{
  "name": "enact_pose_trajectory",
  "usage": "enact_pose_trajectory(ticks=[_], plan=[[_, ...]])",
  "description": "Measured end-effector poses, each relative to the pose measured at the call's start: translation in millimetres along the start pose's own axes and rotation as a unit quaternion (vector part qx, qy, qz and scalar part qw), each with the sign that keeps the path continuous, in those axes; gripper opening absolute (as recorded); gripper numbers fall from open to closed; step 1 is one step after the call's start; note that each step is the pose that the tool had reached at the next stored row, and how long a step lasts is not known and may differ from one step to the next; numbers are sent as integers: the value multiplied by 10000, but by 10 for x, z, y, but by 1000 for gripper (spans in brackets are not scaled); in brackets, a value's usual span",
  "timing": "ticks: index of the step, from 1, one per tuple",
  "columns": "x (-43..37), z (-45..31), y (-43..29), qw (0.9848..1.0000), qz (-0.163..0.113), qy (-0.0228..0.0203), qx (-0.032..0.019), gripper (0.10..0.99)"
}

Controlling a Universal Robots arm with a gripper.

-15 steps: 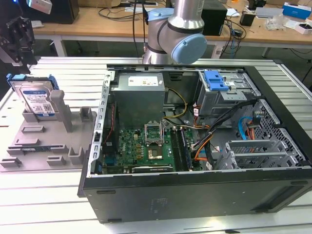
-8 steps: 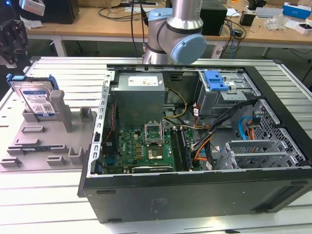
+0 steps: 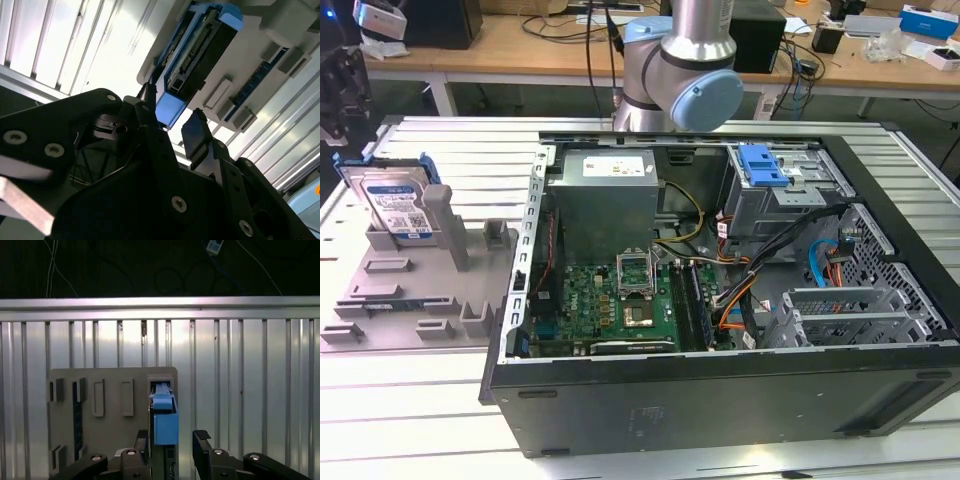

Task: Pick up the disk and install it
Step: 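Pick up the disk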

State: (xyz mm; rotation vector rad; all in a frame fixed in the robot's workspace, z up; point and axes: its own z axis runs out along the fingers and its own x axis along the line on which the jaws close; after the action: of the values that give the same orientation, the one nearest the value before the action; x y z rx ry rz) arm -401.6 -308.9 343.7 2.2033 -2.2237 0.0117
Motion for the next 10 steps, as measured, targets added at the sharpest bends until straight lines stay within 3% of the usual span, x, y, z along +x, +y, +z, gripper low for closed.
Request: enact_pose_trajectory(ticks=[10], plan=[[46, 82, -1, 10000, -1, 0, -48, 482]])
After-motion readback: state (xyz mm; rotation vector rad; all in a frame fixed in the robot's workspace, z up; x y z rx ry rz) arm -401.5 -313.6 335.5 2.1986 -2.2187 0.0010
